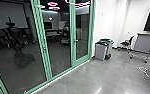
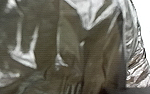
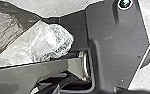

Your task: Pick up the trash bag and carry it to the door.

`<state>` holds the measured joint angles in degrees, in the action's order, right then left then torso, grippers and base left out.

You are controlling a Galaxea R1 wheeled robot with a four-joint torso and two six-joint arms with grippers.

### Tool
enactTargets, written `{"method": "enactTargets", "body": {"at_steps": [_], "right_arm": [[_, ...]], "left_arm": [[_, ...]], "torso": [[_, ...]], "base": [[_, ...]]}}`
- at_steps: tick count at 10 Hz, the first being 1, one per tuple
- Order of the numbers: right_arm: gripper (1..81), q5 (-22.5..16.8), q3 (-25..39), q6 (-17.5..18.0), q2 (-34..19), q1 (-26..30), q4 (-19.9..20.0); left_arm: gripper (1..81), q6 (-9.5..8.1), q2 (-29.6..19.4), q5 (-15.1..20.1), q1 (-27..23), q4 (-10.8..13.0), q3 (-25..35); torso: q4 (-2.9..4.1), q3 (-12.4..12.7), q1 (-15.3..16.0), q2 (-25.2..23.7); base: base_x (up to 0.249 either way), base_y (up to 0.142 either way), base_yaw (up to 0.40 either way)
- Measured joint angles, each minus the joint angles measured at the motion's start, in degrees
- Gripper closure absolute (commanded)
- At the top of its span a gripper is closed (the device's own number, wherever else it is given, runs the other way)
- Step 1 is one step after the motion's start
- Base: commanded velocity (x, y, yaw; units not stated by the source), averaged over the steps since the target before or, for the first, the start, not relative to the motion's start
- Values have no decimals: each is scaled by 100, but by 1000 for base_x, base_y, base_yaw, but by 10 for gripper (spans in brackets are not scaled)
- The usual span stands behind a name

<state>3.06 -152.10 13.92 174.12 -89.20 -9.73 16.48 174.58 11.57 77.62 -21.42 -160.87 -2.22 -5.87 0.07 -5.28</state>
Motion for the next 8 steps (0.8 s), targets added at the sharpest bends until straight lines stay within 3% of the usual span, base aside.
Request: {"method": "enactTargets", "body": {"at_steps": [8], "right_arm": [[10,-4,-7,0,-5,15,0]], "left_arm": [[811,5,1,0,0,0,-5]], "torso": [[0,0,0,0]], "base": [[223,-74,0]]}}
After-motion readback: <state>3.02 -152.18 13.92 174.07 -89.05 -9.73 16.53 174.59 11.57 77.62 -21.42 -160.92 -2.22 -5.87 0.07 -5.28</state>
